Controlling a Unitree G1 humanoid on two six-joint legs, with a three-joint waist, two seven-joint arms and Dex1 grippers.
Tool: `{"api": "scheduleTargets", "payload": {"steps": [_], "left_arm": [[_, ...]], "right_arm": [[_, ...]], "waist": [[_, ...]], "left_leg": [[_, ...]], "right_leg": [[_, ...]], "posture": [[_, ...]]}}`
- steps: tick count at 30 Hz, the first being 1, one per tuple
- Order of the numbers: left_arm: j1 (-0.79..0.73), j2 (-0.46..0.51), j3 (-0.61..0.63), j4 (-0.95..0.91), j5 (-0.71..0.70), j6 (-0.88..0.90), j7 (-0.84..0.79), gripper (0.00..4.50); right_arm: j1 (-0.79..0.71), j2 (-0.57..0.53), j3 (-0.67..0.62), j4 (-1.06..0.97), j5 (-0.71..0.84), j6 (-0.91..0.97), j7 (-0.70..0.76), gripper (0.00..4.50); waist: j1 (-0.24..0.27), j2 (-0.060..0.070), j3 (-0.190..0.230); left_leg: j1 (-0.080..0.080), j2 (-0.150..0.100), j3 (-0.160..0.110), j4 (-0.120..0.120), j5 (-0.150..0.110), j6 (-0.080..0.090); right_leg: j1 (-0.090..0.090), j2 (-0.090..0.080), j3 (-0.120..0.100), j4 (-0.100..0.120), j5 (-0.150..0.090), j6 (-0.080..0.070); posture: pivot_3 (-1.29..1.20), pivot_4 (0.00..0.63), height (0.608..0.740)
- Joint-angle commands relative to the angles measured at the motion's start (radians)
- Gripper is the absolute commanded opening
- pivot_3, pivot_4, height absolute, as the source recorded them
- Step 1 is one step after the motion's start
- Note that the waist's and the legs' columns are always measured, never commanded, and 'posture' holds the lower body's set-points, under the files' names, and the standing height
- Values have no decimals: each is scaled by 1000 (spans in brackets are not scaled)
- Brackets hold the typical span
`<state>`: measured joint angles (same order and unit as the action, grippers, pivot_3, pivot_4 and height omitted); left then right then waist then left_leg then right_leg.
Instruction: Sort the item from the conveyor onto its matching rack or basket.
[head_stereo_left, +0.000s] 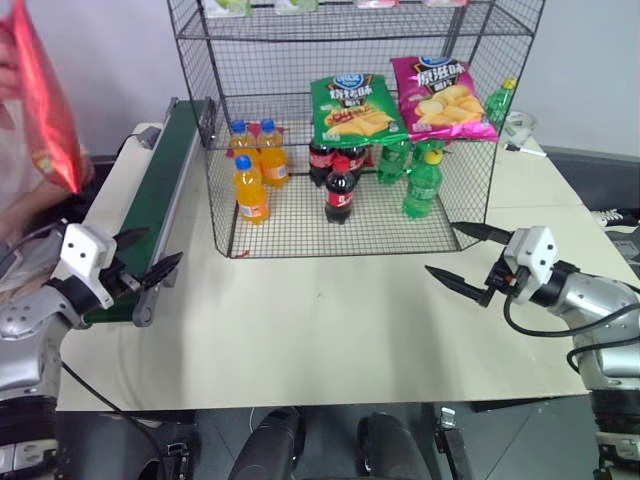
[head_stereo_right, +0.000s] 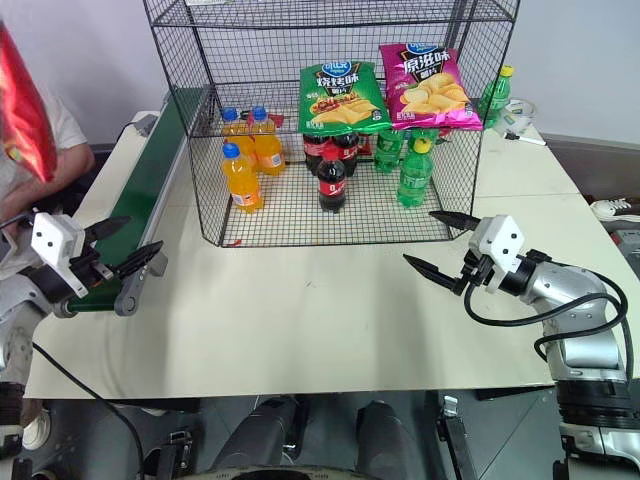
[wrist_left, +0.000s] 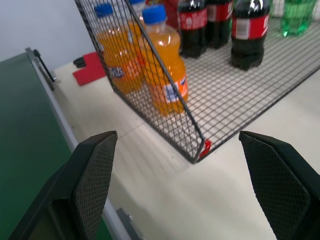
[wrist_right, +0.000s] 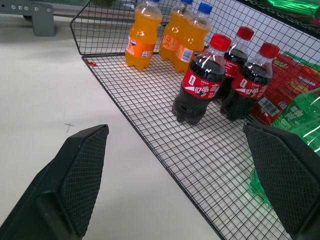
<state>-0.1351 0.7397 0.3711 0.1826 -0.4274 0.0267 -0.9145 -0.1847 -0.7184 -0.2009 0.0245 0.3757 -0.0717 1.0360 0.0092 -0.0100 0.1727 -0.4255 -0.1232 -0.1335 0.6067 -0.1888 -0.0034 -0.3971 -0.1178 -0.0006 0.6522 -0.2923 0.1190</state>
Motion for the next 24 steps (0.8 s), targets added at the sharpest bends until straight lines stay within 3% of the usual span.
{"api": "scheduleTargets", "payload": {"steps": [1,24], "left_arm": [[6,5,30,-41,-20,-12,-3,4072],[57,2,30,-67,37,-52,81,4072]], "right_arm": [[-14,-3,-10,-36,20,1,0,4500],[-57,4,17,-38,53,46,32,4500]], "waist": [[1,0,0],[1,0,0]], "left_leg": [[0,0,0,0,0,0],[0,0,0,-1,-1,-1]], "right_leg": [[0,0,0,0,0,0],[0,0,0,-1,0,0]], "posture": [[0,150,740],[0,150,740]]}}
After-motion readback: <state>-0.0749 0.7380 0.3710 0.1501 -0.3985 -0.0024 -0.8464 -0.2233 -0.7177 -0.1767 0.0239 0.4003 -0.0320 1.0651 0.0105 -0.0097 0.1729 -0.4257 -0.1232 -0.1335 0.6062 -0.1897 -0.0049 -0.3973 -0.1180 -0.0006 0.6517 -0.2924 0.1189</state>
